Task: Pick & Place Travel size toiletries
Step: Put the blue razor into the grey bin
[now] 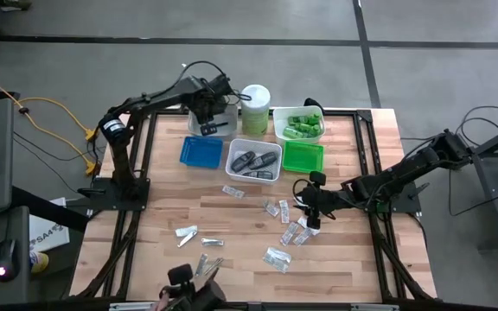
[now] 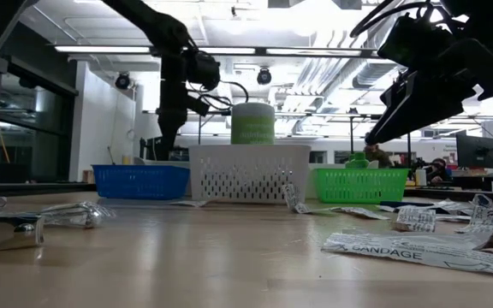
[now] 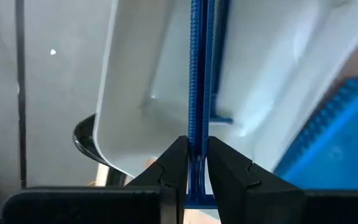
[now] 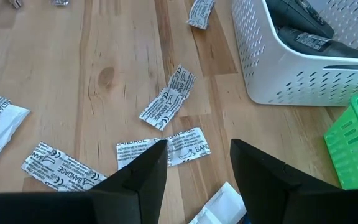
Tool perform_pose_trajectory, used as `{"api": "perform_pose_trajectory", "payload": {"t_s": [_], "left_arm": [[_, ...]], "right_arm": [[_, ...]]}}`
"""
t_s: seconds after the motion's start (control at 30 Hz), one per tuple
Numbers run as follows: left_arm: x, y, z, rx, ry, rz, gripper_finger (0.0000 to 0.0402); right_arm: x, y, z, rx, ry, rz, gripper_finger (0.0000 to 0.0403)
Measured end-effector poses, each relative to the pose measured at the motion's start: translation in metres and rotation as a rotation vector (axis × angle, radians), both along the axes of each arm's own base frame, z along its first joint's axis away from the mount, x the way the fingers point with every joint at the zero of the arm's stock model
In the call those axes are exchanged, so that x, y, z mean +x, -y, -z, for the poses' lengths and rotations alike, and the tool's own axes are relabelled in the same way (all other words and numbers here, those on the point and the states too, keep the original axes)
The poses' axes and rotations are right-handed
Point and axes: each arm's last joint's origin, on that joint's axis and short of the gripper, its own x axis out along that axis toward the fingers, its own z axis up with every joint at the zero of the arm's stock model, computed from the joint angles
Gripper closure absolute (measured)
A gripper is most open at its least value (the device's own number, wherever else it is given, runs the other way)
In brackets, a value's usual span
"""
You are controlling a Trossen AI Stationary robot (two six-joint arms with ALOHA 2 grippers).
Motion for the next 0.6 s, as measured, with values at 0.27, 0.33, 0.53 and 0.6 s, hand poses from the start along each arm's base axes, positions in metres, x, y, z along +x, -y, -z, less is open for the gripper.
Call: {"api": "perform_pose_trajectory", "payload": {"t_s": [0.27,0.33,0.53,0.6], "left_arm": [[0.010,0.004,0.002,0.016,0.015,0.040,0.0314],[0.012,0.007,0.002,0.032,-0.003,0.046,0.0292],[0.009,0.012,-0.003,0.102,-0.012,-0.095,0.0247],[0.004,0.019,-0.013,0.108,0.013,-0.140,0.0247]], "right_arm": [[0.000,-0.001,0.000,0.023,-0.001,0.001,0.0234],[0.000,-0.001,0.000,0.027,0.000,0.005,0.0234],[0.000,-0.001,0.000,0.040,0.004,0.015,0.0234],[0.000,-0.001,0.000,0.037,0.004,0.013,0.0234]]}}
